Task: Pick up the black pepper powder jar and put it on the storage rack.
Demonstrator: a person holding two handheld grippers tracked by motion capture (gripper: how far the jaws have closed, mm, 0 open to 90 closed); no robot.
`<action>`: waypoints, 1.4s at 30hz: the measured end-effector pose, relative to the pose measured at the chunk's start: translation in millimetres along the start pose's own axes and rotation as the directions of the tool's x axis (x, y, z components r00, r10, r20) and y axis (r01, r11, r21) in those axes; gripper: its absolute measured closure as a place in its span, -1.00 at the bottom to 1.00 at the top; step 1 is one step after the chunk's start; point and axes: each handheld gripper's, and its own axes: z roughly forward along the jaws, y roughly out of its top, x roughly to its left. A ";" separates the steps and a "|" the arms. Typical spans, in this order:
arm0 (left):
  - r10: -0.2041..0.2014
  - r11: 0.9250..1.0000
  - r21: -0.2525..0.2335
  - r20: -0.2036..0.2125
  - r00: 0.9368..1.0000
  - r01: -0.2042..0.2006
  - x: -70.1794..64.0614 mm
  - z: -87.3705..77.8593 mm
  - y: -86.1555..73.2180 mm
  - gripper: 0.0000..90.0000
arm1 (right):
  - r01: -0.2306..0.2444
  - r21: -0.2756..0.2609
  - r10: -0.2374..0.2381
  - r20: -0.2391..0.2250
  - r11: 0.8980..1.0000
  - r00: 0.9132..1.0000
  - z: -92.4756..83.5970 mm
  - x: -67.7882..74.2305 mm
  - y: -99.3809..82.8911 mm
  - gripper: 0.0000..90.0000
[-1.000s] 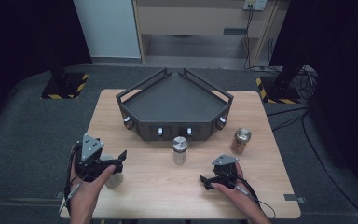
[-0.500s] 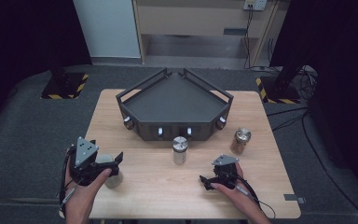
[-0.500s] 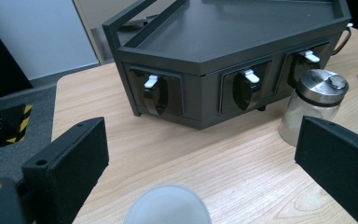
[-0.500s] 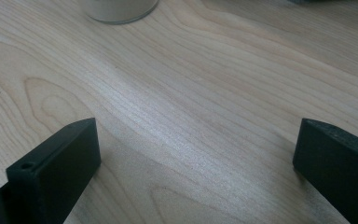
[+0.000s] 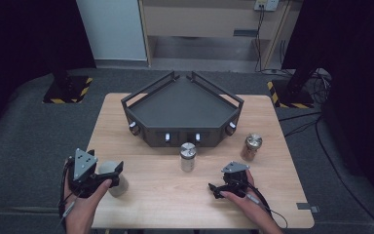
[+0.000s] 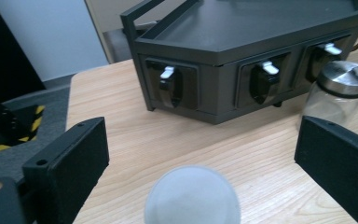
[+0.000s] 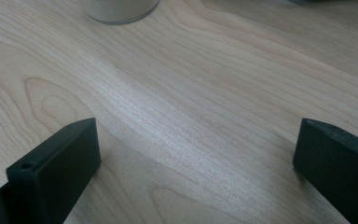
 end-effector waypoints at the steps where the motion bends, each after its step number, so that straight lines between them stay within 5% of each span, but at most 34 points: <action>1: -0.002 1.000 0.003 0.003 1.000 0.002 0.7 0.6 -2.3 -0.96 | 0.000 0.000 0.000 0.000 1.000 1.000 0.0 0.0 0.0 -0.98; 22: -0.042 0.998 0.047 0.005 0.999 0.042 4.8 19.5 -41.4 -0.96 | 0.000 0.000 0.000 0.000 1.000 1.000 0.0 0.0 -0.1 -0.98; 31: -0.057 0.997 0.052 0.011 0.998 0.056 4.9 25.5 -47.1 -0.96 | 0.000 0.000 0.000 0.000 1.000 1.000 0.0 0.0 -0.1 -0.98; 34: -0.092 0.995 0.036 0.027 0.995 0.091 6.5 27.8 -51.3 -0.96 | -0.001 -0.001 0.001 0.000 1.000 1.000 -0.1 0.2 -0.3 -0.98; 42: -0.078 0.996 0.052 0.023 0.997 0.077 3.5 35.8 -52.6 -0.96 | -0.001 0.000 0.001 0.000 1.000 1.000 -0.8 0.3 -0.9 -0.98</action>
